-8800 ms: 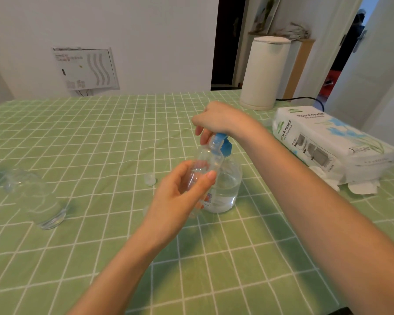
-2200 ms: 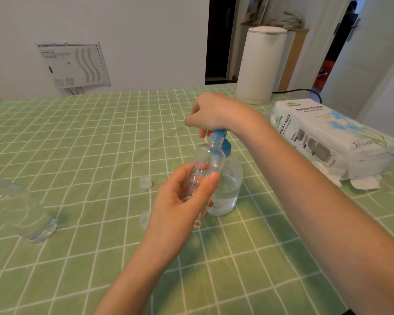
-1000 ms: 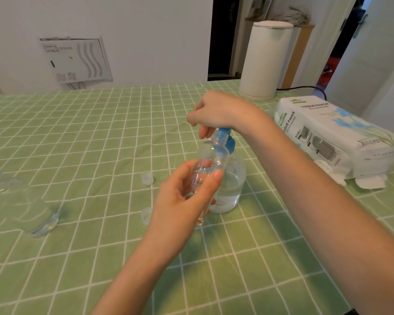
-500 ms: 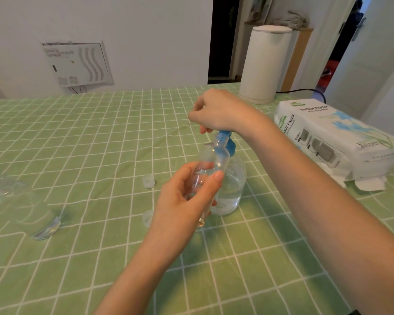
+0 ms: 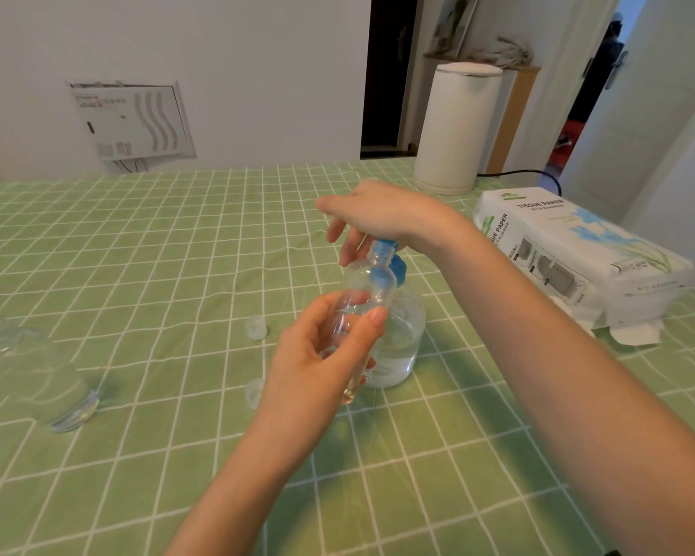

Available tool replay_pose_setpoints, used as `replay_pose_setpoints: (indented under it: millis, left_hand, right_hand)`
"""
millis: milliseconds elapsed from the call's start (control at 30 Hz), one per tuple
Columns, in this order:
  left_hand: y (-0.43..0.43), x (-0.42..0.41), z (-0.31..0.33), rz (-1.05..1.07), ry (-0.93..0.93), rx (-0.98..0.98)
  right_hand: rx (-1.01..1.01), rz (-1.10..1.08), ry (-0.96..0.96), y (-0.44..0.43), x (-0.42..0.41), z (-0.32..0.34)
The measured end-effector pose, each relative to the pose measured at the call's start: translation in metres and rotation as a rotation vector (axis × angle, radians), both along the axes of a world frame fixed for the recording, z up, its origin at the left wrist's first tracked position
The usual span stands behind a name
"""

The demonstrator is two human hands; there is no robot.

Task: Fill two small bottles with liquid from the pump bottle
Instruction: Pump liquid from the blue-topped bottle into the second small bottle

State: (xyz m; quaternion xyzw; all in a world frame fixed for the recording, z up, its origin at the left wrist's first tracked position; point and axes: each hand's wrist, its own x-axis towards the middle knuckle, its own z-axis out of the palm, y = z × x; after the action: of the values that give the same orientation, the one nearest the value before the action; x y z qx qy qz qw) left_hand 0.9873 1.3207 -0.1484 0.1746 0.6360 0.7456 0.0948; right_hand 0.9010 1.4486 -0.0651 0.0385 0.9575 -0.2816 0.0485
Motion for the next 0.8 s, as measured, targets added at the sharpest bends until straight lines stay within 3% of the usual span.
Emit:
replay_pose_setpoints:
  millis: [400, 800]
  left_hand:
    - [0.000, 0.001, -0.005, -0.008, 0.005, 0.001]
    - [-0.001, 0.001, -0.006, 0.002, 0.005, -0.029]
  right_hand:
    - [0.008, 0.019, -0.107, 0.002, -0.003, -0.011]
    - [0.047, 0.003, -0.082, 0.000, -0.001, -0.010]
